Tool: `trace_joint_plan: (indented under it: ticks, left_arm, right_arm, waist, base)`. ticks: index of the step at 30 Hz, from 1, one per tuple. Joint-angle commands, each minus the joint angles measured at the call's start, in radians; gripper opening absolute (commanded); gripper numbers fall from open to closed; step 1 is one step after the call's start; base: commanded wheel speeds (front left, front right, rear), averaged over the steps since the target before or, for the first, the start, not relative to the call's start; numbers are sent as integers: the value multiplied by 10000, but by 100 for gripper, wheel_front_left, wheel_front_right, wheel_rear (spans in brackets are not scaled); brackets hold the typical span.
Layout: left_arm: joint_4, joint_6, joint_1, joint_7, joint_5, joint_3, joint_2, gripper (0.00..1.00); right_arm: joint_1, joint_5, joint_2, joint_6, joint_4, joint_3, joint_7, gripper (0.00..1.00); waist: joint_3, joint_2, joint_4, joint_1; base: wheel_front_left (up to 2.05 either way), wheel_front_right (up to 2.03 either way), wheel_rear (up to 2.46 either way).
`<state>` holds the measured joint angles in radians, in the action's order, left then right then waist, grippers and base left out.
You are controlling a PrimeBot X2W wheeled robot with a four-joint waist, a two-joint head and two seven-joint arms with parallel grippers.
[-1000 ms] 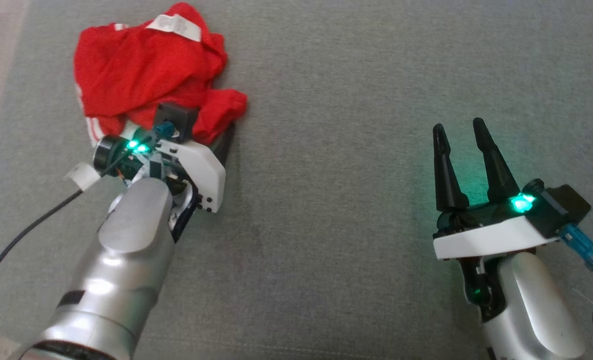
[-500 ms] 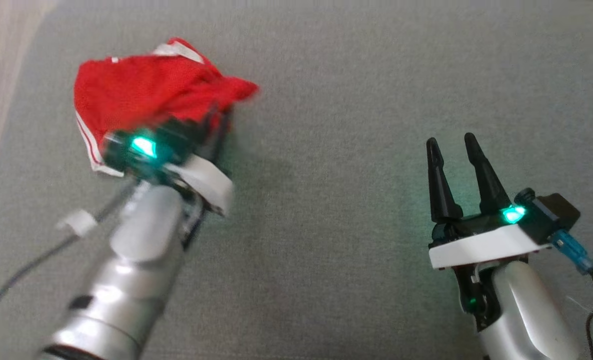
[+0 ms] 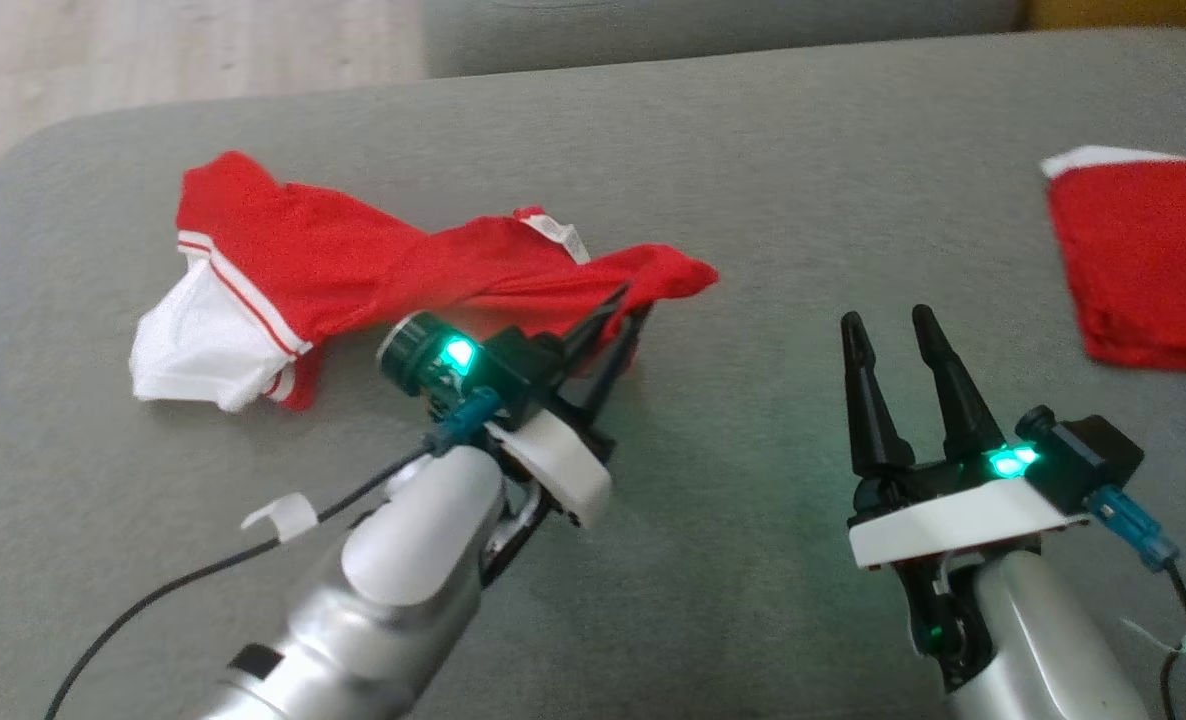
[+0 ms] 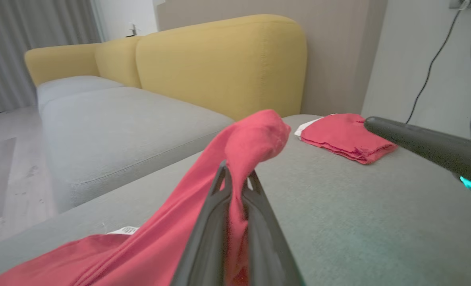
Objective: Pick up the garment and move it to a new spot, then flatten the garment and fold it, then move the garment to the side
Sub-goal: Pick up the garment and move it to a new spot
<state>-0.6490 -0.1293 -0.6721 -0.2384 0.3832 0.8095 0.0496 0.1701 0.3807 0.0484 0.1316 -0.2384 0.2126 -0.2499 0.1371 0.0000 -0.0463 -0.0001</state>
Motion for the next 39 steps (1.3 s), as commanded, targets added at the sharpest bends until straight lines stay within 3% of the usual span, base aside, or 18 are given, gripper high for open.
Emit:
trace_joint_plan:
  ticks: [1, 10, 11, 12, 19, 25, 28, 35, 39]
  left_arm:
    - [440, 79, -396, -14, 140, -128, 14, 0]
    - [1236, 1122, -1085, 113, 1576, 1746, 9, 2]
    - [1184, 1235, -1146, 163, 1737, 1938, 9, 47]
    - [1073, 1345, -1212, 273, 1846, 2164, 8, 100]
    - [407, 1682, -1493, 162, 2490, 2981, 8, 100]
    - [-409, 1898, -1631, -169, 2672, 2476, 97, 100]
    - [-396, 2099, -1376, -221, 2654, 1846, 556, 100]
    - [1338, 2718, 743, -230, 2047, -19, 2134, 100]
    - [2211, 3026, 1975, -231, 1823, -853, 2580, 100]
  right_arm:
    - [217, 68, 18, -9, 369, 227, -116, 100]
    - [315, 297, 18, -9, 489, 271, -117, 100]
    - [327, 321, 18, -9, 495, 295, -117, 100]
    - [336, 342, 18, -9, 504, 303, -117, 100]
    - [290, 414, 18, -9, 552, 88, -117, 100]
    - [151, 283, 18, -9, 511, -96, -118, 100]
    - [29, 192, 18, -9, 502, -219, -118, 100]
    - [-366, -10, 18, -9, 431, -582, -118, 100]
    - [-561, -40, 18, -9, 345, -659, -118, 100]
  waist:
    - [98, 0, -526, 1]
    - [482, 0, -1790, 1]
    - [512, 0, -1867, 1]
    - [533, 0, -1919, 1]
    - [462, 0, -1810, 1]
    - [31, 0, -1077, 1]
    - [-264, 0, -597, 1]
    - [-872, 0, 552, 1]
    - [-1060, 0, 879, 1]
  base:
    - [0, 0, 0]
    - [0, 0, 0]
    - [0, 0, 0]
    - [0, 0, 0]
    - [0, 0, 0]
    - [0, 0, 0]
    - [0, 0, 0]
    - [0, 0, 0]
    - [0, 0, 0]
